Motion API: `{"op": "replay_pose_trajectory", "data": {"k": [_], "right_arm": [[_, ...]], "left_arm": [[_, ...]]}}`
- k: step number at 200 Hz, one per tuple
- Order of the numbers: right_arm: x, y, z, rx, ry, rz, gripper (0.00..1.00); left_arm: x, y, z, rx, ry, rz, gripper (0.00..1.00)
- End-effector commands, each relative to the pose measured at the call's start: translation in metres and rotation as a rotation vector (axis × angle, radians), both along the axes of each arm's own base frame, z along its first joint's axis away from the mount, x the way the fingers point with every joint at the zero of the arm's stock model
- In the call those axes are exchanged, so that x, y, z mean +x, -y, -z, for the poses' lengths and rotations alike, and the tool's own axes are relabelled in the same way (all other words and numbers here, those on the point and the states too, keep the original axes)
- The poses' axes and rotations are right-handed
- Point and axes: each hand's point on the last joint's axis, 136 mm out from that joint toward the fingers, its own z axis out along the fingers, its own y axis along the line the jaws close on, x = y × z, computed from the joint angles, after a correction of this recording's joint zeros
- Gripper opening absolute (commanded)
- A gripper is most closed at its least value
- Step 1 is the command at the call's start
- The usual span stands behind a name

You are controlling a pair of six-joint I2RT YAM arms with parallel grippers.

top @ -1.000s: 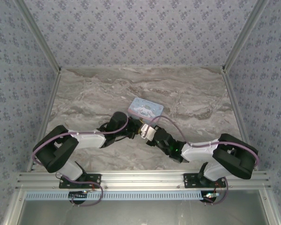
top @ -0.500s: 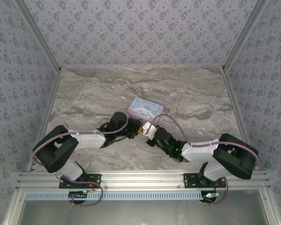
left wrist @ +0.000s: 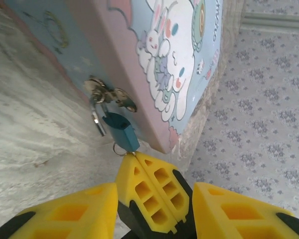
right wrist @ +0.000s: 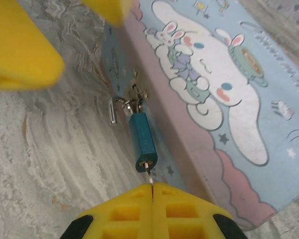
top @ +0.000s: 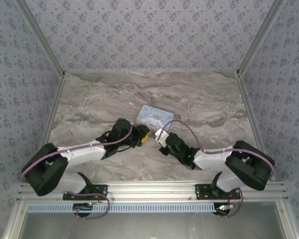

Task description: Unlock a padlock with a key

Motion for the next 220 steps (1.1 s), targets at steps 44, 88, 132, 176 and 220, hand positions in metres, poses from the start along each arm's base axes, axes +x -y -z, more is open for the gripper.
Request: {"op": "replay_pose_trajectory", "data": {"k": [44, 88, 132, 176, 220], "right_arm": [[-0.003, -0.005, -0.001, 0.079, -0.160, 0.039, 0.00], [0.005, -0.004, -0.003, 0.262, -0.319, 0.164, 0.00], [0.006, -0.008, 0.003, 0.420, -0.412, 0.235, 0.00], [0.003, -0.001, 0.011, 0.528, -0.478, 0.290, 0.00], [-0.001, 0.001, 0.019, 0.608, -0.552, 0.315, 0.00]], "left_arm": [[0.015, -0.089, 0.003, 0.233, 0.091, -0.118, 0.79], [0.031, -0.119, -0.012, 0.293, 0.161, -0.094, 0.97], [0.046, -0.108, -0.010, 0.326, 0.181, 0.000, 0.99], [0.067, -0.090, -0.006, 0.308, 0.192, 0.056, 0.99], [0.085, -0.071, -0.001, 0.298, 0.198, 0.128, 0.99]]}}
